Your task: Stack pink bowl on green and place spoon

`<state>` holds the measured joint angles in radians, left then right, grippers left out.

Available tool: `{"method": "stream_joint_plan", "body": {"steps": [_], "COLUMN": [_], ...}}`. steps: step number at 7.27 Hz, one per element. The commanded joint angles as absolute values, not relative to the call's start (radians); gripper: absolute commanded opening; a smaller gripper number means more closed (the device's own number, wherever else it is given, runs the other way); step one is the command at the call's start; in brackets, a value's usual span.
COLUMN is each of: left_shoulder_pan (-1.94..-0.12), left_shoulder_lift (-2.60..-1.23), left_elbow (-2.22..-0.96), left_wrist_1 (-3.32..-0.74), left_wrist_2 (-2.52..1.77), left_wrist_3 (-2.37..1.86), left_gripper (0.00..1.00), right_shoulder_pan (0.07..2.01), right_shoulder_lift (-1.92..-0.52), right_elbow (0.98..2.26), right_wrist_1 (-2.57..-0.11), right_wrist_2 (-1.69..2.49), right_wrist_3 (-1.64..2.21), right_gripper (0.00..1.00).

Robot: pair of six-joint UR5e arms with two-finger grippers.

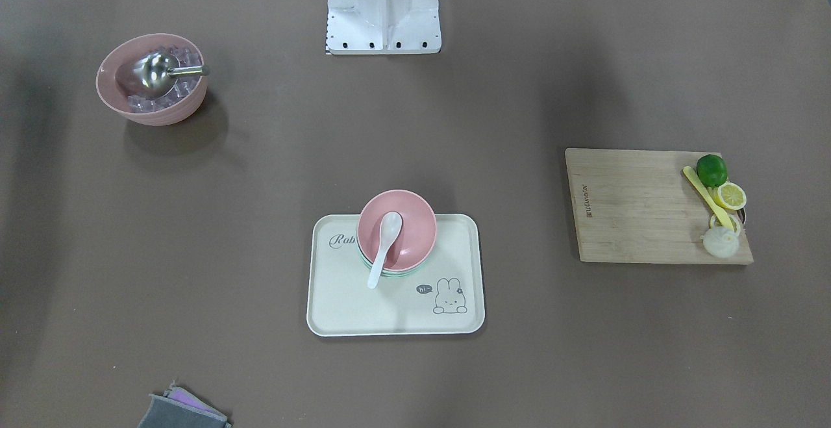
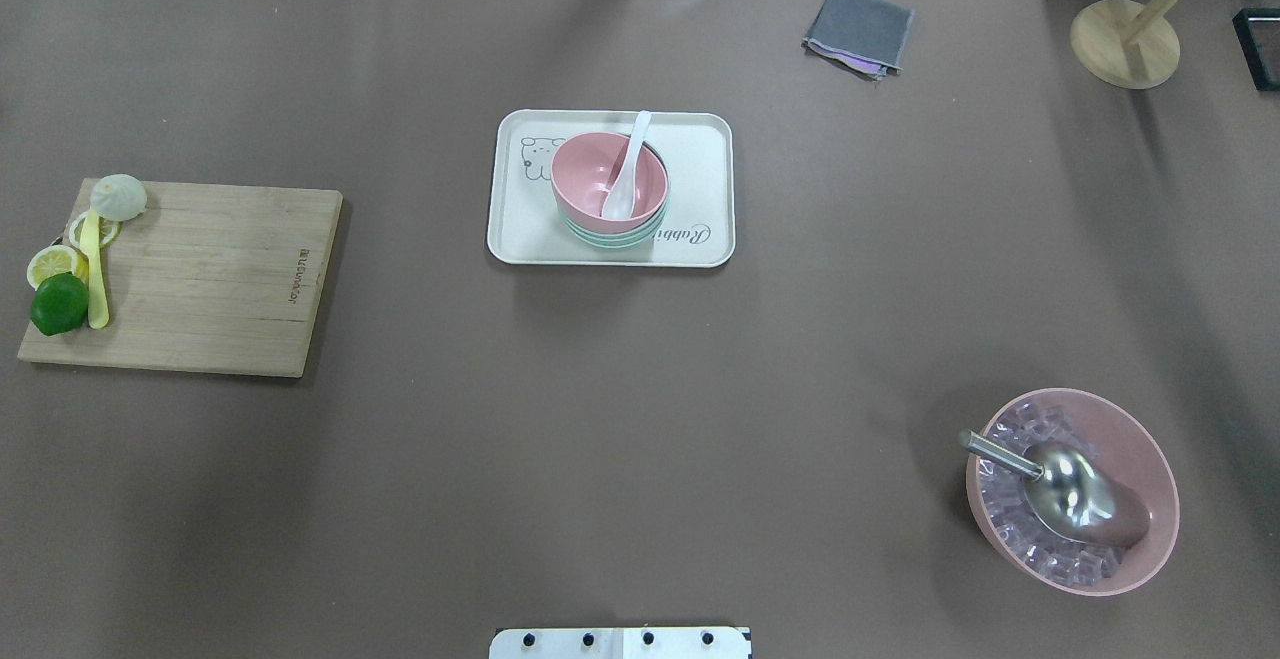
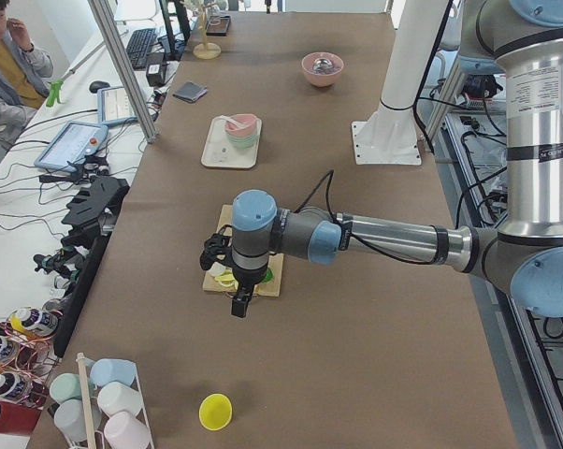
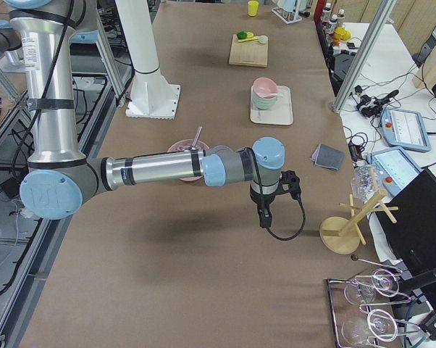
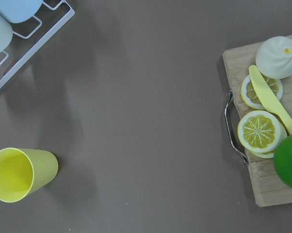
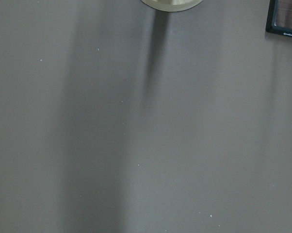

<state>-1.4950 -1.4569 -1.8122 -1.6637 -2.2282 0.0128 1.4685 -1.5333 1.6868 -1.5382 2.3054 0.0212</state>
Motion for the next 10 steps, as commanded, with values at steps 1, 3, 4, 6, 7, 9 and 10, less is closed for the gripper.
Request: {"method": "stream_joint_plan", "body": {"steps": [1,3,4,6,7,9,10], "left_shoulder_pan": [-1.494,-1.494,-1.491,-1.485,-1.482,-1.479,-1.482], "left_shoulder_lift": [-1.47,-1.476,-1.492,-1.499,-1.49,-1.5,-1.494], "left_elbow": [-1.832,-1.832,-1.856,-1.852,-1.845,-1.823,-1.851], "left_wrist_1": [-1.625,-1.63,-1.617,-1.626,-1.628,-1.63,-1.618], "left_wrist_2": [-2.243,-2.253,-2.252,-2.255,-2.258,-2.278,-2.314], "left_wrist_3": [-0.02,-0.044,-0.075,-0.106,-0.109,-0.104,-0.106], "left_gripper": [0.98,0.98,0.98,0.98,0.98,0.98,0.98], "right_shoulder_pan": [1.462,1.462,1.462,1.462,1.462,1.462,1.462], "right_shoulder_lift": [-1.516,-1.522,-1.502,-1.502,-1.499,-1.511,-1.511], "right_elbow": [1.689,1.692,1.731,1.746,1.75,1.752,1.74], "right_wrist_1": [-1.542,-1.563,-1.577,-1.621,-1.624,-1.624,-1.615], "right_wrist_2": [2.315,2.324,2.33,2.327,2.332,2.33,2.329], "right_wrist_3": [0.021,0.009,0.027,0.024,0.025,0.018,0.023], "right_gripper": [1.0,1.0,1.0,1.0,1.0,1.0,1.0]}}
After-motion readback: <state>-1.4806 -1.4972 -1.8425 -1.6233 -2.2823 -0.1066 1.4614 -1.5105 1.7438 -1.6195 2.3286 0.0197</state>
